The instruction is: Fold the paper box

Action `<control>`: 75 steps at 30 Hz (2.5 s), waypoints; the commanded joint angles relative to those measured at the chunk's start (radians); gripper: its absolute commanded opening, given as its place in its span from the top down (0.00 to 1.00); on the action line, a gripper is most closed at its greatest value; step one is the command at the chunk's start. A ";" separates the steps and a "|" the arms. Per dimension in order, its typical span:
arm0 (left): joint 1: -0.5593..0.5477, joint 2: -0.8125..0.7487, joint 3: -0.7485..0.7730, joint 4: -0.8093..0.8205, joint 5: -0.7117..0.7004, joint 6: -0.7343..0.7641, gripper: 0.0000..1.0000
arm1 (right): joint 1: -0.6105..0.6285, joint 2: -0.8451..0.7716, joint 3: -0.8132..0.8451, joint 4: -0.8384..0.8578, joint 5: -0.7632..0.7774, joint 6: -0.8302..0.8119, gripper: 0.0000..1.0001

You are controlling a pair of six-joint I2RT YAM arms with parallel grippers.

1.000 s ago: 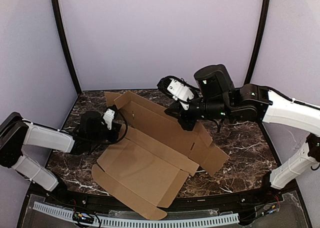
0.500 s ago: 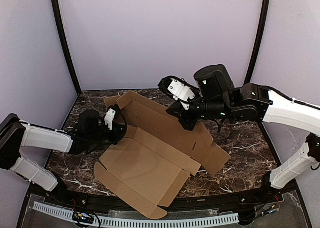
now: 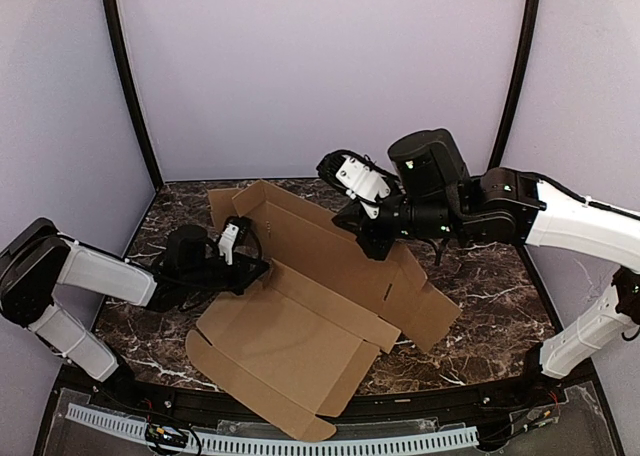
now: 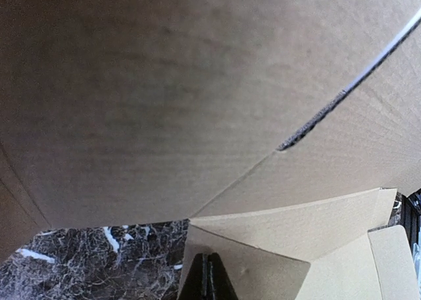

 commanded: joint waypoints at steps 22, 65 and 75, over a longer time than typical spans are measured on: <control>-0.134 0.239 0.093 0.167 -0.050 -0.149 0.99 | 0.013 -0.058 -0.040 0.085 0.005 0.049 1.00; -0.136 -1.076 -0.100 -0.794 -0.451 -0.163 0.99 | 0.007 0.128 -0.256 0.262 0.221 -0.520 1.00; -0.136 -1.009 -0.078 -0.825 -0.492 -0.153 0.99 | 0.040 0.090 -0.470 0.592 0.371 -0.868 1.00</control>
